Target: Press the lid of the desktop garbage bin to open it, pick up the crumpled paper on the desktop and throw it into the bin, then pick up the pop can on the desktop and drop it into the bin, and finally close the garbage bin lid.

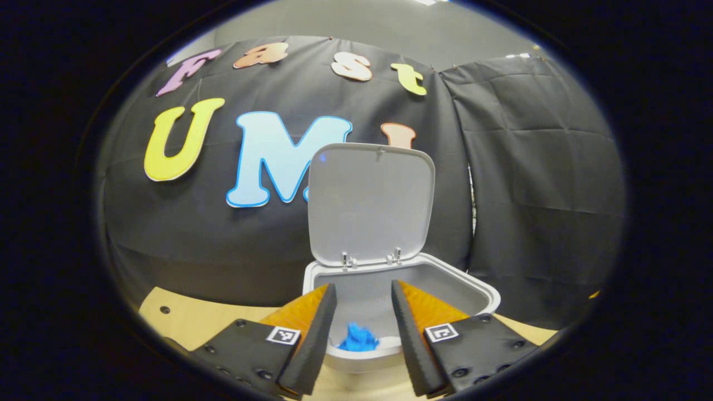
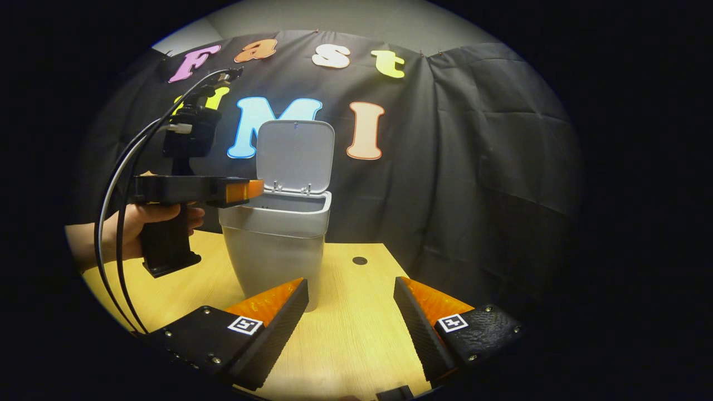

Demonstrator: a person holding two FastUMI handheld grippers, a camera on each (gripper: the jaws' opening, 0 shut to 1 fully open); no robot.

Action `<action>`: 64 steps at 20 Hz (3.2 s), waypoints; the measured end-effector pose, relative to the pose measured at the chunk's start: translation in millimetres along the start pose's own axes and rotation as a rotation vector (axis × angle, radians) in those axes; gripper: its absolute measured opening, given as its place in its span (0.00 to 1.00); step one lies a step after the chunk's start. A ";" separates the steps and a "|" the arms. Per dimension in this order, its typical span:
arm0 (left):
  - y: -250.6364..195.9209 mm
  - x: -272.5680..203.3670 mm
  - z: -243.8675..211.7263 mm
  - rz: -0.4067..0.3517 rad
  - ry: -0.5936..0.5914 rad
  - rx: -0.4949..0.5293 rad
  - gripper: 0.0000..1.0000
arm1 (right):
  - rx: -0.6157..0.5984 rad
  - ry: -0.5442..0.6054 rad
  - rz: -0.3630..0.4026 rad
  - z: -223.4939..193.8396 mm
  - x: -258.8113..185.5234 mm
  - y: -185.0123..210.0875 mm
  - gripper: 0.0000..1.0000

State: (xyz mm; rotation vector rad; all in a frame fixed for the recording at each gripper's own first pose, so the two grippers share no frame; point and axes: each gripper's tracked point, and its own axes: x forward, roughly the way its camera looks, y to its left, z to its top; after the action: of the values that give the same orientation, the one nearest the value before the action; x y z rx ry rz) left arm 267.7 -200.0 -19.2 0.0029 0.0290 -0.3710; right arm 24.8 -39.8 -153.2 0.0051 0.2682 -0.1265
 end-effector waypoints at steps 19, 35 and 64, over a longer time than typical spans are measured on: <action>35.3 -115.0 42.3 0.130 -0.108 0.004 1.00 | -0.025 -0.022 0.190 -6.0 -17.4 61.7 0.99; 91.1 -218.0 10.9 0.344 -0.066 -0.027 1.00 | -0.063 0.072 0.388 -50.2 -19.6 122.7 0.99; 95.1 -256.6 -20.3 0.375 0.008 -0.055 1.00 | -0.142 0.412 0.538 -161.0 1.6 165.6 0.85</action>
State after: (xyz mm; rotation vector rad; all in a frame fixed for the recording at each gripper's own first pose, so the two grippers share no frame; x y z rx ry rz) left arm 62.6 -18.2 -32.3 -0.0437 0.0459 0.0049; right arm 4.6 127.9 -310.9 -0.0376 0.6762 0.4344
